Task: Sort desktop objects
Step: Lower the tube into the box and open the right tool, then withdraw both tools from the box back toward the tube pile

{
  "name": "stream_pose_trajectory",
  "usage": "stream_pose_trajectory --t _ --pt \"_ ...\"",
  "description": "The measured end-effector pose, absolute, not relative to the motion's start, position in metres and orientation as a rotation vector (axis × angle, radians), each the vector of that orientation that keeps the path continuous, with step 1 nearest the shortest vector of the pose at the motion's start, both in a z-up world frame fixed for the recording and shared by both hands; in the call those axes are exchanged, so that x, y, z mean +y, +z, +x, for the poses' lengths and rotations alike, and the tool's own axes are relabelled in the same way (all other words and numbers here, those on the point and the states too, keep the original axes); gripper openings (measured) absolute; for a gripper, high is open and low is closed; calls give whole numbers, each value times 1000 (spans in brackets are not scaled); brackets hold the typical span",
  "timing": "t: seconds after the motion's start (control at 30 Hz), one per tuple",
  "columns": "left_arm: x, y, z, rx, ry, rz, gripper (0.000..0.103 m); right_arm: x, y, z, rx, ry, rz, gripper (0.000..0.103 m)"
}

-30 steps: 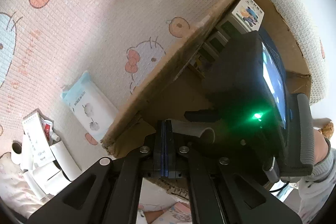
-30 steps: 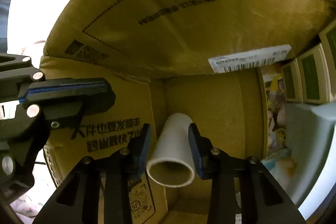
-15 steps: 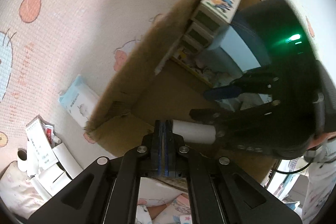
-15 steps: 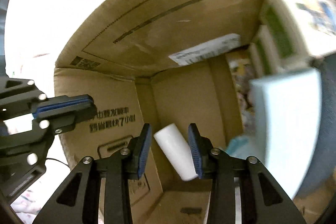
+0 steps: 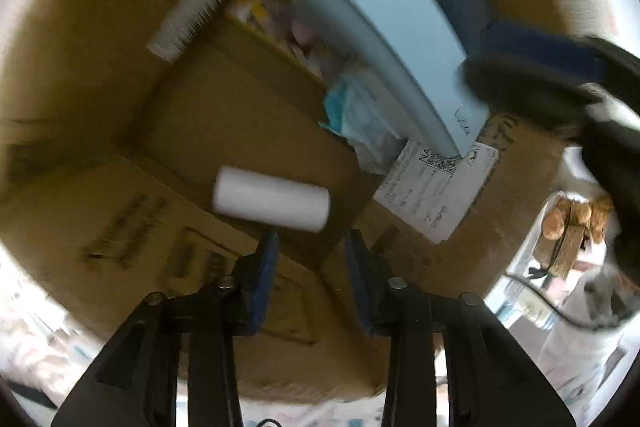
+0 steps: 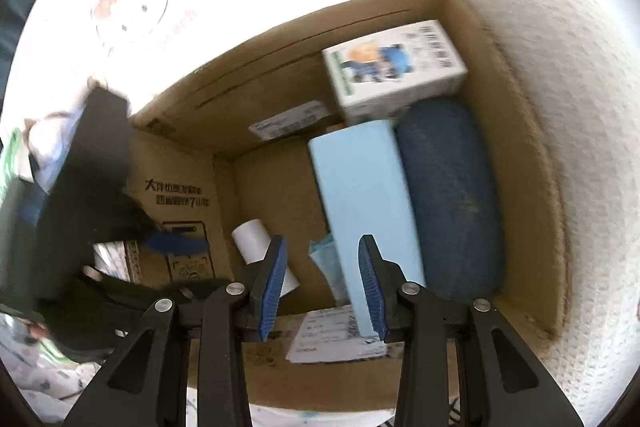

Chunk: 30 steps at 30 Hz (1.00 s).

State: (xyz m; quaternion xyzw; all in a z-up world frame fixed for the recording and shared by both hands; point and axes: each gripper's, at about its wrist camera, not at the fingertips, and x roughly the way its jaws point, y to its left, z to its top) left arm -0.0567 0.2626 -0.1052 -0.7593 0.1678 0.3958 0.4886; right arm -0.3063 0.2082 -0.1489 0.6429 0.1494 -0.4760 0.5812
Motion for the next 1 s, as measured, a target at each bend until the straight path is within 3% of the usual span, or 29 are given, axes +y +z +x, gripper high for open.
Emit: stream_pose_trajectory --t 0.03,0.07,0.33,0.57,0.83,1.0 --pt "267 -113 -51 407 944 -1883 5 213 -147 -306 329 -1129 1505 34" --pt "270 -118 -46 409 934 -1911 3 217 -143 -301 326 -1143 1503 34" --pt "286 -171 -9 369 865 -2191 3 214 -141 -301 411 -1190 1438 34" --pt "279 -200 -12 198 848 -2382 3 205 -145 -297 476 -1166 1412 34" --pt "277 -194 -22 455 1041 -2326 4 199 -152 -294 497 -1129 1426 34" --pt "273 -181 -52 486 1183 -2261 5 195 -153 -290 520 -1119 1438 34"
